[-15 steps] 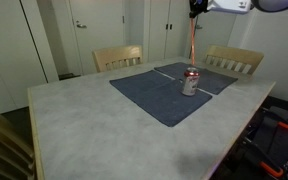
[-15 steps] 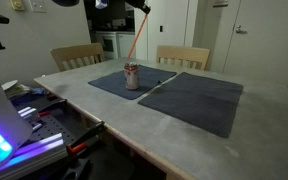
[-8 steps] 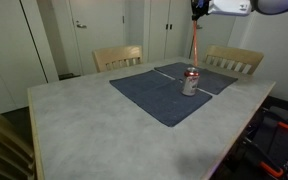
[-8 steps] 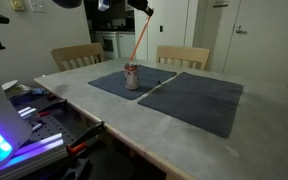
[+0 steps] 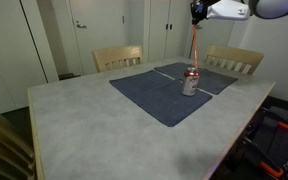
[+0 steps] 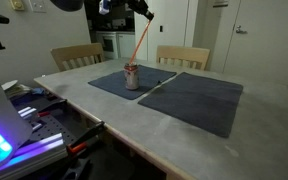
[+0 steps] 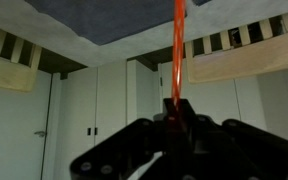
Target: Put the red straw in the can
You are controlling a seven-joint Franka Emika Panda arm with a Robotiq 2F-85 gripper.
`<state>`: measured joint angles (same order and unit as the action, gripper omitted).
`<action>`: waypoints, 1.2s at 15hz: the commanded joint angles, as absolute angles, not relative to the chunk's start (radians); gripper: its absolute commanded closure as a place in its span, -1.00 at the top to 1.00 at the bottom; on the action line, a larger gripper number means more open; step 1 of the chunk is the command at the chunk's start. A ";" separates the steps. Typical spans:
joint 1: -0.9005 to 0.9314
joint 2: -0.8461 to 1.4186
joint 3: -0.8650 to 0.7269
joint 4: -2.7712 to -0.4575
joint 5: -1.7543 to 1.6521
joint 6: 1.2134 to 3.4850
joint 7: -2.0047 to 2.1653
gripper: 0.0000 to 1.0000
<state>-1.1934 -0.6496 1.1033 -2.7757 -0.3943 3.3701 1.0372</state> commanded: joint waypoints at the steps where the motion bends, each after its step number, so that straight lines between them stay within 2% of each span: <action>1: -1.226 -0.645 1.131 -2.776 -0.425 3.384 1.082 -0.96; 18: -1.316 -0.660 1.238 -2.776 -0.438 3.402 1.208 -0.96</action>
